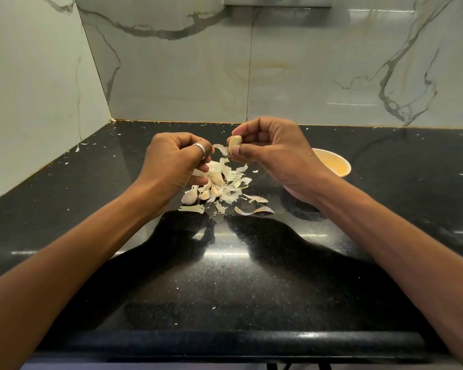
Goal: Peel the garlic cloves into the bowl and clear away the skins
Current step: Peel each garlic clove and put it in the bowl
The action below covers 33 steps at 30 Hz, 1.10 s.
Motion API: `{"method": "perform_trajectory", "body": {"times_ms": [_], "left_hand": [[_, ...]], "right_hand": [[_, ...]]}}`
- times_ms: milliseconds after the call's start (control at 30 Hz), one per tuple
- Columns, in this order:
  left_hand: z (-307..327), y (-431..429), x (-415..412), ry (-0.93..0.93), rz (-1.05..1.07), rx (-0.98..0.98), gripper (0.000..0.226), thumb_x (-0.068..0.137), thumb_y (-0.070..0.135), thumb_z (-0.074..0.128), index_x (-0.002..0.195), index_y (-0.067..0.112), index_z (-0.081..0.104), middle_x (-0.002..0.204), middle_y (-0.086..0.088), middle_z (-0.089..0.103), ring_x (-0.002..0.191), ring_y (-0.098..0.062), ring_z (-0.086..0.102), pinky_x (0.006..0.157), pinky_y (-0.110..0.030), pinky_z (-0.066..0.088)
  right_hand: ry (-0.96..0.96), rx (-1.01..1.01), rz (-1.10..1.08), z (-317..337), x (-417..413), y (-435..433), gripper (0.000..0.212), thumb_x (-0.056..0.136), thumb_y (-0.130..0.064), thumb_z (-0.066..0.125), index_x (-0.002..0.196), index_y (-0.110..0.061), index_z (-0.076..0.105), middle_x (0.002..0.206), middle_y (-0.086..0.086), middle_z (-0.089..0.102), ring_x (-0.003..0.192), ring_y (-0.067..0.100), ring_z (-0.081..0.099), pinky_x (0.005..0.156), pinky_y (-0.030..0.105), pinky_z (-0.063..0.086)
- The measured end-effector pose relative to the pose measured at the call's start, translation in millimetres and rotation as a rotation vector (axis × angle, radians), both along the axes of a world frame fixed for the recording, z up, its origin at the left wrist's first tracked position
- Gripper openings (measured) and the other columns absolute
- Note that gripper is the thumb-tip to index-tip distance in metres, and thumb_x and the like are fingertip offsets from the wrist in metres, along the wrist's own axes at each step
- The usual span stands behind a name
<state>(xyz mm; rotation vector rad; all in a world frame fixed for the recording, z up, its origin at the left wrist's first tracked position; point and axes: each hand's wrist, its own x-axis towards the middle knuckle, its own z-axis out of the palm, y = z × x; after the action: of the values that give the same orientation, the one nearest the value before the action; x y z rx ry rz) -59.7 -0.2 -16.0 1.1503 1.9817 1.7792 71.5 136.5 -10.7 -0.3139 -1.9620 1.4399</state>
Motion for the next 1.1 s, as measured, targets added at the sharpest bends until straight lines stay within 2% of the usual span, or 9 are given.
{"method": "perform_trajectory", "body": {"times_ms": [233,300,367,500,567,667,833,1000,1100], "left_hand": [[-4,3,-4,0.05,0.082,-0.005,0.017,0.096,0.016,0.061,0.083,0.008,0.071,0.075,-0.007,0.066,0.06,-0.009,0.063,0.051,-0.026,0.056],[-6,2,-6,0.143,0.149,-0.009,0.017,0.093,0.02,0.064,0.081,0.012,0.07,0.073,-0.004,0.067,0.058,-0.008,0.064,0.052,-0.03,0.059],[-6,1,-7,0.247,0.165,0.011,0.003,0.089,0.023,0.068,0.087,0.021,0.071,0.08,0.004,0.07,0.064,-0.011,0.068,0.059,-0.036,0.061],[-5,0,-2,0.385,0.067,0.04,0.013,0.09,0.02,0.071,0.097,0.031,0.072,0.085,0.006,0.073,0.07,-0.019,0.07,0.062,-0.042,0.062],[-5,-1,4,0.402,0.03,0.059,0.006,0.089,0.033,0.075,0.094,0.029,0.074,0.076,0.002,0.074,0.062,-0.024,0.069,0.058,-0.045,0.059],[-3,-2,8,0.401,0.019,0.062,0.024,0.081,0.049,0.074,0.092,0.027,0.076,0.068,0.007,0.072,0.054,-0.022,0.068,0.055,-0.045,0.058],[-6,-1,3,0.429,0.031,0.039,0.013,0.086,0.034,0.076,0.094,0.024,0.077,0.065,-0.003,0.071,0.052,-0.022,0.066,0.056,-0.045,0.057],[-7,1,1,0.399,0.023,0.015,0.012,0.088,0.031,0.076,0.094,0.02,0.077,0.067,-0.006,0.071,0.053,-0.022,0.067,0.056,-0.043,0.059],[-8,3,-1,0.368,0.004,0.01,0.012,0.088,0.028,0.076,0.096,0.018,0.077,0.07,-0.002,0.072,0.052,-0.011,0.065,0.051,-0.031,0.058]], "right_hand": [[0.029,-0.151,0.069,4,2,-2,0.023,0.089,0.015,0.066,0.109,0.003,0.064,0.103,0.02,0.074,0.092,0.026,0.076,0.082,0.033,0.064],[0.024,-0.197,0.088,5,2,-3,0.024,0.09,0.017,0.063,0.109,0.004,0.064,0.101,0.018,0.074,0.09,0.025,0.076,0.081,0.035,0.064],[0.018,-0.221,0.101,5,2,-4,0.024,0.09,0.018,0.062,0.11,0.005,0.064,0.1,0.018,0.073,0.089,0.025,0.075,0.082,0.036,0.063],[0.01,-0.221,0.11,4,2,-5,0.026,0.09,0.017,0.062,0.115,0.009,0.064,0.102,0.02,0.07,0.09,0.024,0.073,0.085,0.035,0.063],[0.0,-0.186,0.116,3,1,-5,0.024,0.09,0.016,0.064,0.112,0.006,0.067,0.098,0.017,0.071,0.085,0.02,0.072,0.082,0.032,0.063],[-0.016,-0.149,0.115,1,0,-6,0.023,0.089,0.011,0.067,0.11,0.003,0.069,0.095,0.014,0.072,0.081,0.016,0.072,0.081,0.029,0.062],[-0.026,-0.148,0.115,-1,0,-5,0.025,0.089,0.009,0.069,0.114,0.004,0.068,0.096,0.015,0.073,0.087,0.02,0.073,0.083,0.031,0.062],[-0.024,-0.195,0.118,-1,0,-4,0.024,0.09,0.012,0.066,0.113,0.006,0.067,0.092,0.015,0.073,0.079,0.018,0.073,0.081,0.031,0.063],[-0.027,-0.283,0.141,0,0,-3,0.024,0.092,0.014,0.062,0.115,0.007,0.065,0.089,0.013,0.074,0.082,0.019,0.074,0.082,0.033,0.063]]}}
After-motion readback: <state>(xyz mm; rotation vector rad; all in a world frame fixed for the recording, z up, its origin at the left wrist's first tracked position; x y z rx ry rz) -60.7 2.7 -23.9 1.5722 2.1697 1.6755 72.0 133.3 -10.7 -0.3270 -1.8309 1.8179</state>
